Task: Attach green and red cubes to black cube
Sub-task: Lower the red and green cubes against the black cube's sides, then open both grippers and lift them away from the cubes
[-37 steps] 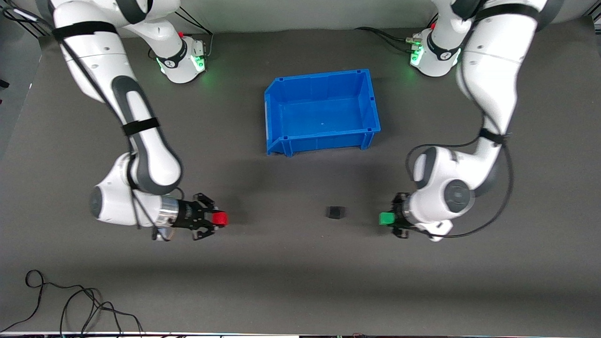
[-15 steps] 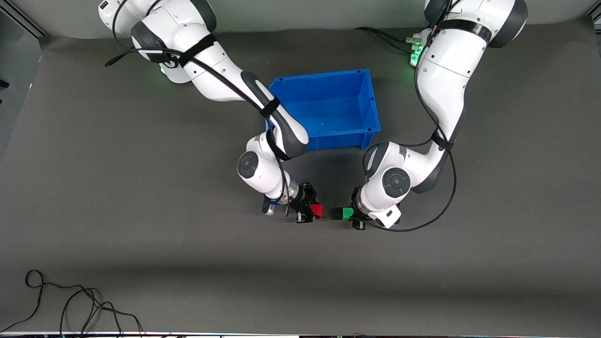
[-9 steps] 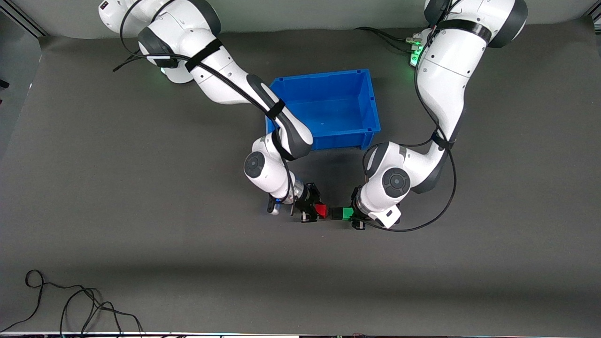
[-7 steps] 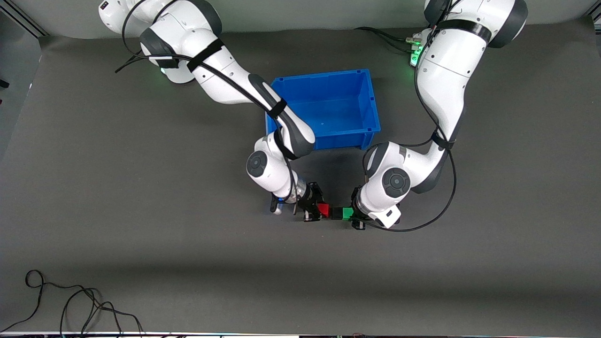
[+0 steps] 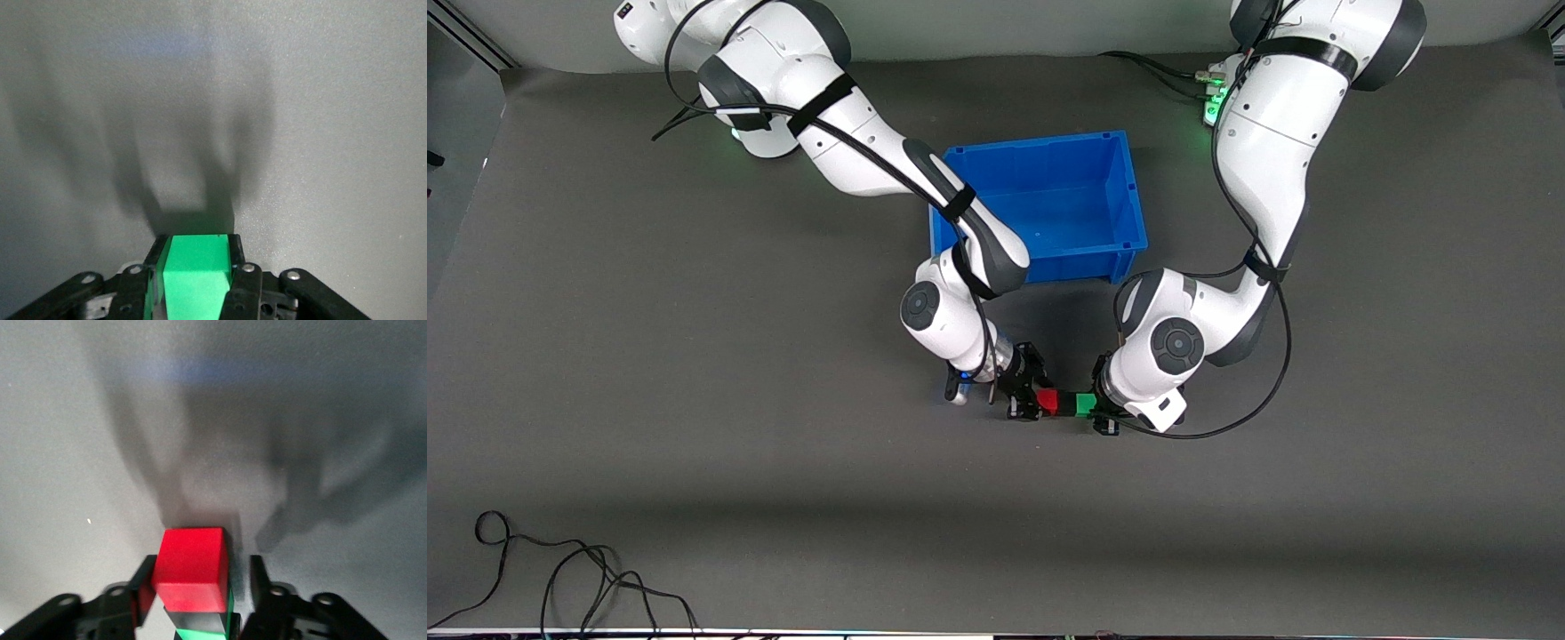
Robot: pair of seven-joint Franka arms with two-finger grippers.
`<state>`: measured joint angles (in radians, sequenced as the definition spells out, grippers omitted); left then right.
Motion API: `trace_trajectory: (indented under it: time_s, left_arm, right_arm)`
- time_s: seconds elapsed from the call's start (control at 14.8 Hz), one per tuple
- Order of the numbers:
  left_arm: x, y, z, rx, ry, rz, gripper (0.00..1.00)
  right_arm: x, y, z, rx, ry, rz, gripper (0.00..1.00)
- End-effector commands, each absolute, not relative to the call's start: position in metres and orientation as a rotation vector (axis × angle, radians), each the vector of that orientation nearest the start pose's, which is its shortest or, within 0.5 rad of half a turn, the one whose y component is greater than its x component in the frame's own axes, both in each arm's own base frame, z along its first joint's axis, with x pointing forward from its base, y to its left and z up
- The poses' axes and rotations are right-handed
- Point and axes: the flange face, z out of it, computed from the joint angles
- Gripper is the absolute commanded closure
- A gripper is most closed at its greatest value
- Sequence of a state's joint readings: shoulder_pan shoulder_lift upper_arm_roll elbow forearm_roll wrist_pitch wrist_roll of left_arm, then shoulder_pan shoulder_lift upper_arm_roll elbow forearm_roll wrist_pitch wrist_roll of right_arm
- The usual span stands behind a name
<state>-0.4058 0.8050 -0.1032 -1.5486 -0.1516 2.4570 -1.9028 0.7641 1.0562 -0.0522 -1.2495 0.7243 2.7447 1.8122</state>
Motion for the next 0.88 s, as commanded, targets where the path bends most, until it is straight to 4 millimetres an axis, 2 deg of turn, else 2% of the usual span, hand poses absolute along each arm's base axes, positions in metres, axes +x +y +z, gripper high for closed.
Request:
trace_trajectory:
  time_s: [0.0, 0.2, 0.27, 0.41, 0.54, 0.68, 0.81]
  left_arm:
    - [0.632, -0.343, 0.186, -2.361, -2.297, 0.183, 0.00]
    - [0.647, -0.316, 0.208, -2.338, -2.322, 0.156, 0.00]
    - [0.650, -0.305, 0.219, -2.326, -2.307, 0.147, 0.00]
    - [0.653, -0.287, 0.246, -2.386, -2.183, 0.097, 0.00]
    - [0.652, -0.271, 0.278, -2.487, -2.022, 0.103, 0.00]
    - [0.661, -0.226, 0.319, -2.609, -1.842, 0.109, 0.00]
    - [0.660, -0.190, 0.351, -2.697, -1.671, 0.134, 0.00]
  right_arm:
    - [0.599, 0.504, 0.164, -1.731, 1.909, 0.297, 0.00]
    - [0.609, 0.498, 0.195, -1.782, 1.870, 0.269, 0.00]
    - [0.613, 0.490, 0.206, -1.834, 1.879, 0.280, 0.00]
    - [0.631, 0.465, 0.242, -1.931, 1.886, 0.281, 0.00]
    - [0.647, 0.435, 0.284, -2.031, 1.858, 0.285, 0.00]
    - [0.654, 0.396, 0.327, -2.169, 1.771, 0.322, 0.00]
    - [0.656, 0.346, 0.374, -2.304, 1.686, 0.343, 0.00]
